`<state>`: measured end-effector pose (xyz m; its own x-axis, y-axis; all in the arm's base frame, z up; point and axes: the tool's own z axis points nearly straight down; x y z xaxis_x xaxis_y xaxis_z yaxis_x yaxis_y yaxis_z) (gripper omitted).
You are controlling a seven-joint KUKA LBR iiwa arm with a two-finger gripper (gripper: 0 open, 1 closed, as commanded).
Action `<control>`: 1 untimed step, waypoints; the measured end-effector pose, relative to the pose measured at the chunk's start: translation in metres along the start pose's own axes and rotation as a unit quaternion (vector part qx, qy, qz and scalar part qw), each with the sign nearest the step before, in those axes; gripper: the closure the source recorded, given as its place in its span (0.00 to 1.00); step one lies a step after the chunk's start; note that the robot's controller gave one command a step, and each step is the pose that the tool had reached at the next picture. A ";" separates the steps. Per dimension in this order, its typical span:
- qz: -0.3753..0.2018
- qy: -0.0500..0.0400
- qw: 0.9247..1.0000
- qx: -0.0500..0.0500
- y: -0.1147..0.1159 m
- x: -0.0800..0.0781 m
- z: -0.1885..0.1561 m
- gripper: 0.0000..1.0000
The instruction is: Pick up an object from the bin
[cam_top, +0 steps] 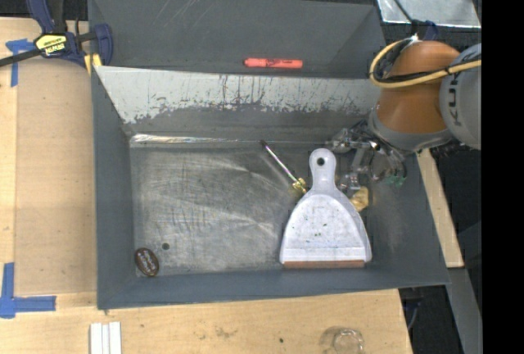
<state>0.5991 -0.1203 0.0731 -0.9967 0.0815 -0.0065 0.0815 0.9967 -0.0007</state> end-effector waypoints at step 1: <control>-0.058 -0.008 0.998 0.001 0.016 -0.013 -0.004 1.00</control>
Offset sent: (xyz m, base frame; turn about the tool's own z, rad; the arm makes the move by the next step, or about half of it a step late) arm 0.0000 0.0000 0.0000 0.0000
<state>0.6132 -0.1057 0.0774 -0.9991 -0.0354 -0.0213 -0.0353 0.9994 -0.0043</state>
